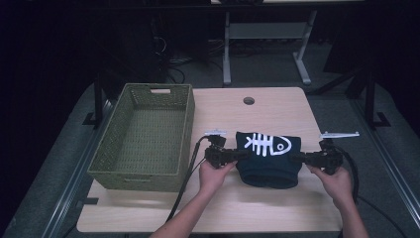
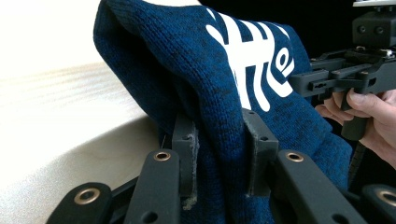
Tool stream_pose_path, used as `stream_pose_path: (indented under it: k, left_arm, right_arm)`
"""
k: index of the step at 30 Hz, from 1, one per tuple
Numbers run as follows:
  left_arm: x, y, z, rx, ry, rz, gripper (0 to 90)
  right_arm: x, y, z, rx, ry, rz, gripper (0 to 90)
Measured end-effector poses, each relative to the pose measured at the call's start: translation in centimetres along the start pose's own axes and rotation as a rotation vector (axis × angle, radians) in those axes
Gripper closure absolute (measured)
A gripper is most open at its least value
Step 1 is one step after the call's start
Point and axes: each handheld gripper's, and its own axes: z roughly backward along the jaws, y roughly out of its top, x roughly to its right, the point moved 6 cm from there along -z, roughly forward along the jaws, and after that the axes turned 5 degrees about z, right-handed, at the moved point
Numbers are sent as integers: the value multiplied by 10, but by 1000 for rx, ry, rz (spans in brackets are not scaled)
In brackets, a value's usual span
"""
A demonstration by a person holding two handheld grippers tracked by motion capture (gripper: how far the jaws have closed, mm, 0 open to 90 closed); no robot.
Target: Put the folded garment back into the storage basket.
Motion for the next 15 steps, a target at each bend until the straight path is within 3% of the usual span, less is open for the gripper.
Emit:
stream_pose_path:
  k: [15]
  left_arm:
    - [18,8,20,4,-8,-34,706]
  right_arm:
    - [-18,4,13,38,32,2,724]
